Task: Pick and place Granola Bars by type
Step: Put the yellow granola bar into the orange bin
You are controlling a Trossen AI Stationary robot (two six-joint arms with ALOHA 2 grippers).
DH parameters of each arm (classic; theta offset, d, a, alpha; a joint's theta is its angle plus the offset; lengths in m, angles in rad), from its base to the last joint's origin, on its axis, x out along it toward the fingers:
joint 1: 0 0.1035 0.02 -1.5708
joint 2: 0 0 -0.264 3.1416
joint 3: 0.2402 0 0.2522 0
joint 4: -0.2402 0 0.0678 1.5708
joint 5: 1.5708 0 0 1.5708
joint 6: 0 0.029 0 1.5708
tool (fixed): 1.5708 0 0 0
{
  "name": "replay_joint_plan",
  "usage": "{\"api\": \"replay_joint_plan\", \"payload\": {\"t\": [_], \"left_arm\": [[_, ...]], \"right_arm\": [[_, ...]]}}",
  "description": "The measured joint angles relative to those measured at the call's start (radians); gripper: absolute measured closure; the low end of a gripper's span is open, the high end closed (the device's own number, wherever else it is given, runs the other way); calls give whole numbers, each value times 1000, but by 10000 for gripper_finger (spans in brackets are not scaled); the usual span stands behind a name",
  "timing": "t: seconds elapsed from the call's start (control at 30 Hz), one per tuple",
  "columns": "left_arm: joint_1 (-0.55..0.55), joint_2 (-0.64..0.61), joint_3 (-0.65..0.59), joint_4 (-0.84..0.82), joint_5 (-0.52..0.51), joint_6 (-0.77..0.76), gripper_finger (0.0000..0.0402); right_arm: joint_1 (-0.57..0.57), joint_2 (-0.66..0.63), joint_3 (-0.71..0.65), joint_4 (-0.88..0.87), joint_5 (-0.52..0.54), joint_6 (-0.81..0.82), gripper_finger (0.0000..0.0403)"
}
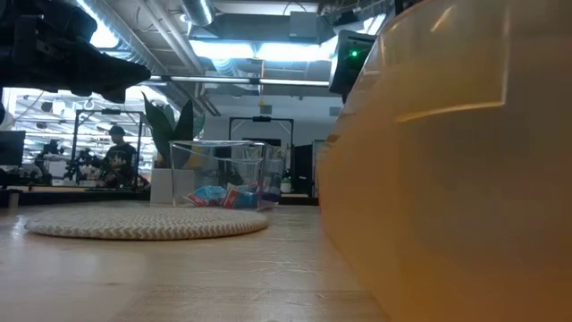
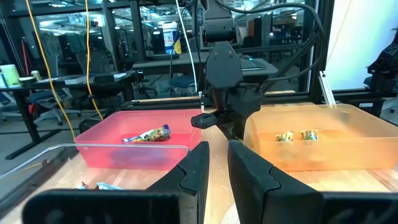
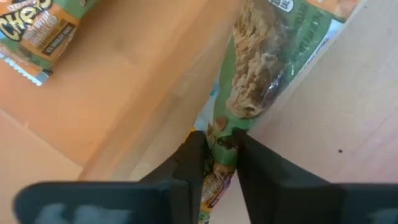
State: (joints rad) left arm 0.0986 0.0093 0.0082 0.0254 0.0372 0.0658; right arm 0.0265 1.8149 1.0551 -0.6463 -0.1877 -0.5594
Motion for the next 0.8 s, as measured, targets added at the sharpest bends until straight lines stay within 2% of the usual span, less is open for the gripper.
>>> {"api": "replay_joint_plan", "payload": {"t": [0.23,0.47,0.8], "left_arm": [[0,0,0,0,0,0,347],[0,0,0,0,0,0,347],[0,0,0,0,0,0,347]], "right_arm": [[0,1,61,-73,14,0,358],[-3,1,162,-161,86,-3,357],[-5,1,376,-311,93,-1,365]]}}
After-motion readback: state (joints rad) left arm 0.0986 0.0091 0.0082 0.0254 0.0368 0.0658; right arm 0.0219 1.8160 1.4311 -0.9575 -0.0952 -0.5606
